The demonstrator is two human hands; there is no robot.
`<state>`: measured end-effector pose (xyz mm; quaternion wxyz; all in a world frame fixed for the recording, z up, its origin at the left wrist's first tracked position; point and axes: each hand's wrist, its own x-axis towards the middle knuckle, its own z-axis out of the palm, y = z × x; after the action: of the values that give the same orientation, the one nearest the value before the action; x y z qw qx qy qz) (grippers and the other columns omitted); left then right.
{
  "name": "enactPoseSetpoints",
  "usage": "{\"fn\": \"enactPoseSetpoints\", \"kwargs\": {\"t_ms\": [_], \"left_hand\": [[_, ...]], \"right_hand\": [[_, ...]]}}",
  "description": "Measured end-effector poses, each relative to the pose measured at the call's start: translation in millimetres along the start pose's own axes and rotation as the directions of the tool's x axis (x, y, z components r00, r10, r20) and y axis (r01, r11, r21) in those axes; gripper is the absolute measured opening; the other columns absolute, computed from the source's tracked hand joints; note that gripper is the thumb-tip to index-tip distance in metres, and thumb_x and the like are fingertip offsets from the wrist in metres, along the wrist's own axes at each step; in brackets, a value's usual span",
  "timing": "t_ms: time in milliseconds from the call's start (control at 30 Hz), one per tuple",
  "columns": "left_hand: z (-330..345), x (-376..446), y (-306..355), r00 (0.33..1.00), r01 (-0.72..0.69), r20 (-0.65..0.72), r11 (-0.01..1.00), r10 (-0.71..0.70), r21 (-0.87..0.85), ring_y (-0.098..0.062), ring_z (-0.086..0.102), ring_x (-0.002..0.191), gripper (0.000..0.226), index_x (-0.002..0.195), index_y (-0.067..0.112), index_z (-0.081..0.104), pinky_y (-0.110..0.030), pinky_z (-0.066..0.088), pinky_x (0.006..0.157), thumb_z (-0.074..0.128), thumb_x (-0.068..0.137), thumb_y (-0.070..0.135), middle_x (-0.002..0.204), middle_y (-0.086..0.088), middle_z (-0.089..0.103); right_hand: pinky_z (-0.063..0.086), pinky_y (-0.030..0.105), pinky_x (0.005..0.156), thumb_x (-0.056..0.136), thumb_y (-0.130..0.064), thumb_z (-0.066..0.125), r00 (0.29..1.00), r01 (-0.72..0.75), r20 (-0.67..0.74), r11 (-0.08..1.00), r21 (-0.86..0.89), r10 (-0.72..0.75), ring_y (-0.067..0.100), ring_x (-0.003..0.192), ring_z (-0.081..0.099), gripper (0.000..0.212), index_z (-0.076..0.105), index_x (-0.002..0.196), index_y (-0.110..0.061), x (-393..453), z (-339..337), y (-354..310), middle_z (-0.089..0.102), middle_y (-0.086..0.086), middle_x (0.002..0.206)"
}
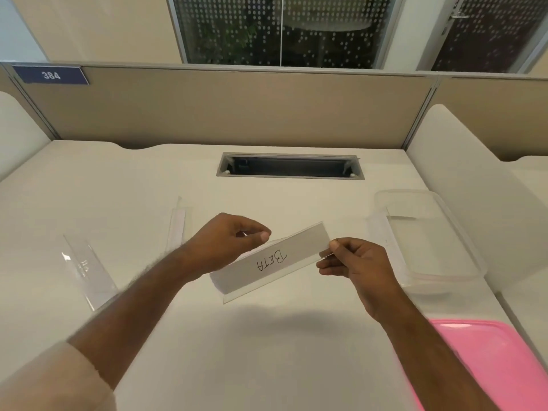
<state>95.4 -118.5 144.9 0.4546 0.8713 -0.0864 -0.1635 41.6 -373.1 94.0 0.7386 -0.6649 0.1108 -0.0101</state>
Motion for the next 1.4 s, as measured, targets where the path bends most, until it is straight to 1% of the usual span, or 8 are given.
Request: {"fn": "enactPoseSetpoints", "kwargs": {"t_ms": [67,167,367,467,600,800,1067,1400], "left_hand": [[0,8,8,0.989,-0.002,0.148,0.996,-0.011,0.085,-0.012,0.069,0.098,0.018,0.107,0.034,0.078,-0.037,0.055,0.090,0.065,0.094,0.035,0.105,0.015,0.076],[5,16,13,0.976,-0.035,0.217,0.994,0.011,0.106,-0.013,0.070,0.094,0.022,0.114,0.032,0.076,-0.025,0.055,0.074,0.063,0.096,0.033,0.106,0.014,0.075],[7,24,3,0.991,-0.054,0.119,0.999,0.054,0.000,-0.015,0.069,0.079,0.015,0.104,0.021,0.078,-0.017,0.052,0.059,0.067,0.095,0.025,0.093,0.008,0.077],[4,22,-6,0.998,-0.050,0.039,0.998,0.052,-0.038,-0.011,0.065,0.068,0.012,0.098,0.021,0.077,-0.014,0.050,0.055,0.065,0.096,0.024,0.088,0.006,0.077],[-7,18,-21,0.995,-0.045,-0.100,0.970,0.022,-0.240,-0.016,0.071,0.073,0.014,0.097,0.013,0.076,-0.021,0.056,0.062,0.063,0.097,0.018,0.087,0.001,0.079],[-17,13,-45,0.972,-0.043,-0.206,0.778,-0.113,-0.627,-0.022,0.073,0.079,0.014,0.102,0.008,0.074,-0.025,0.057,0.067,0.061,0.098,0.012,0.093,-0.010,0.080],[-7,0,-53,0.951,-0.096,-0.207,0.419,-0.229,-0.903,-0.017,0.072,0.071,0.014,0.102,0.002,0.071,-0.026,0.060,0.069,0.059,0.098,0.009,0.087,-0.009,0.078],[15,-22,-40,0.941,-0.152,-0.186,0.139,-0.283,-0.979,-0.017,0.075,0.073,0.012,0.092,0.003,0.070,-0.025,0.060,0.067,0.060,0.095,0.008,0.086,-0.009,0.077]], "right_hand": [[0.060,0.041,0.070,0.096,-0.007,0.057,0.999,0.009,0.043,0.998,-0.058,-0.006,0.032,0.071,0.070,0.021,0.070,0.086,0.005,2,4,-7,0.070,0.022,0.083],[0.060,0.034,0.065,0.096,-0.007,0.056,0.994,0.034,0.106,0.985,-0.167,-0.016,0.028,0.069,0.070,0.020,0.071,0.086,0.003,9,10,-19,0.071,0.021,0.081],[0.057,0.029,0.057,0.096,-0.010,0.057,0.987,0.123,0.140,0.936,-0.331,-0.080,0.023,0.063,0.070,0.019,0.071,0.086,-0.003,21,29,-37,0.072,0.012,0.078],[0.060,0.033,0.062,0.095,-0.015,0.058,0.986,0.148,0.127,0.931,-0.333,-0.112,0.022,0.069,0.072,0.014,0.070,0.103,-0.013,24,43,-40,0.074,0.007,0.086],[0.060,0.028,0.072,0.093,-0.025,0.062,0.978,0.205,0.113,0.914,-0.349,-0.176,0.015,0.086,0.072,0.034,0.058,0.126,-0.026,21,55,-34,0.073,-0.002,0.097],[0.053,0.026,0.084,0.085,-0.023,0.072,0.960,0.277,0.093,0.843,-0.461,-0.264,0.004,0.099,0.065,0.037,0.062,0.120,-0.032,5,53,-19,0.072,-0.010,0.101],[0.035,0.002,0.088,0.071,-0.036,0.084,0.935,0.352,0.187,0.728,-0.589,-0.301,-0.004,0.117,0.050,0.068,0.052,0.131,-0.038,-4,40,-4,0.056,-0.025,0.126],[0.051,0.019,0.078,0.069,-0.046,0.081,0.839,0.543,0.285,0.666,-0.512,-0.464,0.011,0.103,0.059,0.072,0.051,0.134,-0.039,3,29,-26,0.060,-0.019,0.113]]}}
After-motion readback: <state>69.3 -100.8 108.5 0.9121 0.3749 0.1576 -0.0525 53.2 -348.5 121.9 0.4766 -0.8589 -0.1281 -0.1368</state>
